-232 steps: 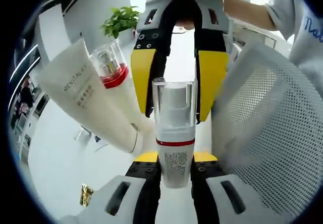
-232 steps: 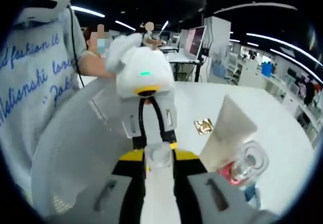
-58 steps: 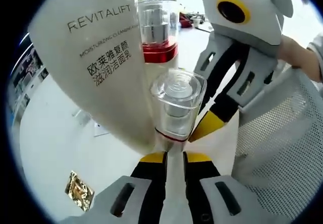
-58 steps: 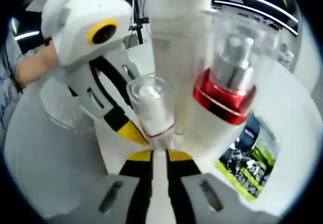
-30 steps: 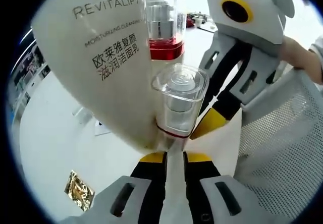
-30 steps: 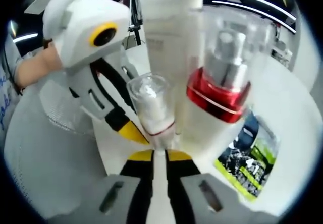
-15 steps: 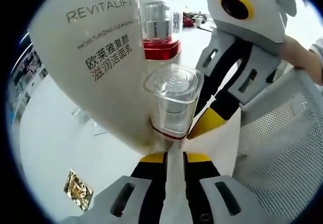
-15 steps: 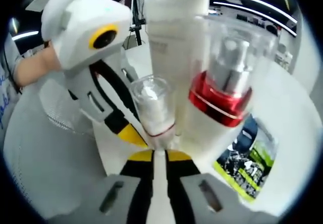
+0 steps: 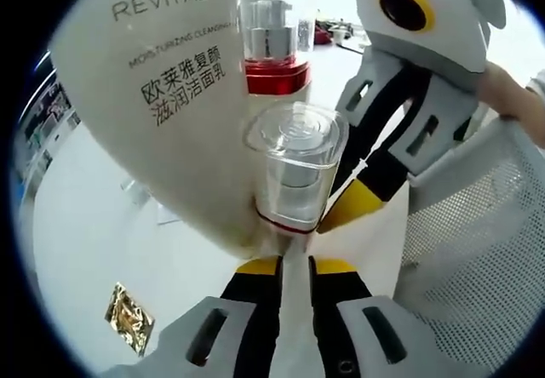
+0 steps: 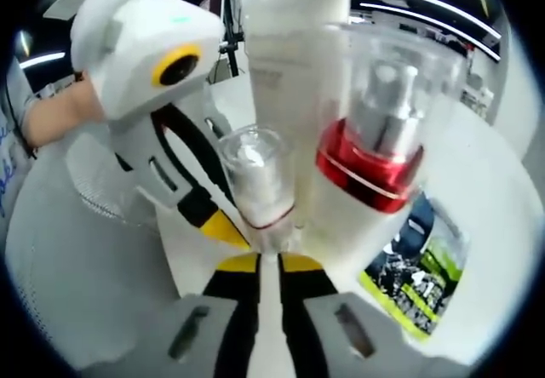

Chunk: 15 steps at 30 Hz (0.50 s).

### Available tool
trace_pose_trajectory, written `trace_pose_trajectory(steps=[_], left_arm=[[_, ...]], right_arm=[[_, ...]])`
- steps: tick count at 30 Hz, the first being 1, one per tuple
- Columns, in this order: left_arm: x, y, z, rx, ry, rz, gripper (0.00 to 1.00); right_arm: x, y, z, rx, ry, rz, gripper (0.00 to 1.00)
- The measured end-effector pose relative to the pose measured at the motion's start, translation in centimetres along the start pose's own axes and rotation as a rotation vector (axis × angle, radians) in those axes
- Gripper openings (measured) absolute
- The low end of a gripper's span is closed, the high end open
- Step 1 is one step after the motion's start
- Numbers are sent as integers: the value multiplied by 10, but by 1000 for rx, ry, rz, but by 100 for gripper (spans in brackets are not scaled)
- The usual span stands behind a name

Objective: Arrange the skincare products in the storage area until every visible bottle or jar stands upright without overlapping.

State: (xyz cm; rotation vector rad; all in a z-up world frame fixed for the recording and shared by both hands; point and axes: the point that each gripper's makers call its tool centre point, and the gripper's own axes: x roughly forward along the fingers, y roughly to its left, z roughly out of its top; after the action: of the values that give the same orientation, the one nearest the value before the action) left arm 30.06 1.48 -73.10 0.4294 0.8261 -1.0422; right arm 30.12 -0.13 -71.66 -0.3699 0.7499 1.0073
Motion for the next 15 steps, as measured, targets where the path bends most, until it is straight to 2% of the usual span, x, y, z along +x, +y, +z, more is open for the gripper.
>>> trace_pose_trajectory(steps=[15], left_arm=[[-19, 4, -4, -1, -7, 32, 11]], right_arm=[[-15, 3, 1, -36, 5, -29, 10]])
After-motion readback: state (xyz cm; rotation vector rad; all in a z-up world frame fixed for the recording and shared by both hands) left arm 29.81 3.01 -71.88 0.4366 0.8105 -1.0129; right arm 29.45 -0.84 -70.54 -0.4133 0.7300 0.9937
